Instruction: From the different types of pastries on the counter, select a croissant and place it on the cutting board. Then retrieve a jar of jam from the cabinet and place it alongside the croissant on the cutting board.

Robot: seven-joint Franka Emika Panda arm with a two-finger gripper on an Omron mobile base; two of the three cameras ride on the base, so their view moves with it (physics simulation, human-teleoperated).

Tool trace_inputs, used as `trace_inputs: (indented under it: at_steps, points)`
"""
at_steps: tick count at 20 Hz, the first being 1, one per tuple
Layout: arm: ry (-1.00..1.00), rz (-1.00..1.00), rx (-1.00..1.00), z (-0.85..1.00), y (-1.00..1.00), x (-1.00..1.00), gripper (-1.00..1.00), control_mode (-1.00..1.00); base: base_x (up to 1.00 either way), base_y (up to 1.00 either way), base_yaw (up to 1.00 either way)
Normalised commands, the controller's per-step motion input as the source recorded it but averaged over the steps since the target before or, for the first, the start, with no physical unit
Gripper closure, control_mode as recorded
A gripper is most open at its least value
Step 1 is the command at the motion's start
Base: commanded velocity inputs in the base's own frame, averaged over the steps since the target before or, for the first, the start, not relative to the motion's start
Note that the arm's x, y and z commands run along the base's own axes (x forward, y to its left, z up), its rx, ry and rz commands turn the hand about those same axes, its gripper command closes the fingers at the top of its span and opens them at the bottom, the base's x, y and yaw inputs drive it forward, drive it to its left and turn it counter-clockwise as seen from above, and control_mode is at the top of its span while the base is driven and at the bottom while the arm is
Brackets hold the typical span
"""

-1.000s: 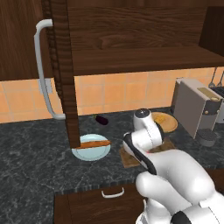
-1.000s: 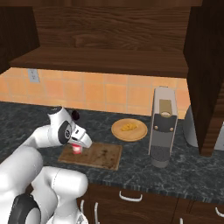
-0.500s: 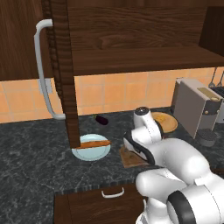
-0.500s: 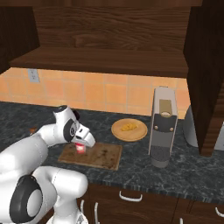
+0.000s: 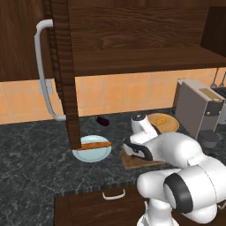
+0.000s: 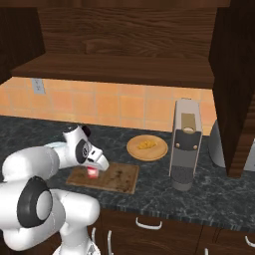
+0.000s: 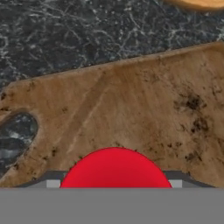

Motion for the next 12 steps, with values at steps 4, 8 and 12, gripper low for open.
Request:
trace_inputs:
  at_steps: [4, 8, 12]
  points:
    - [0.06, 0.0, 0.0, -0.57, 0.0, 0.0, 1.0, -1.0, 0.0, 0.0, 0.0]
    - [0.02, 0.0, 0.01, -0.35, -0.03, -0.13, -1.0, -1.0, 0.0, 0.0, 0.0]
    - [-0.01, 0.0, 0.23, 0.09, -0.26, -0.55, -1.0, -1.0, 0.0, 0.0, 0.0]
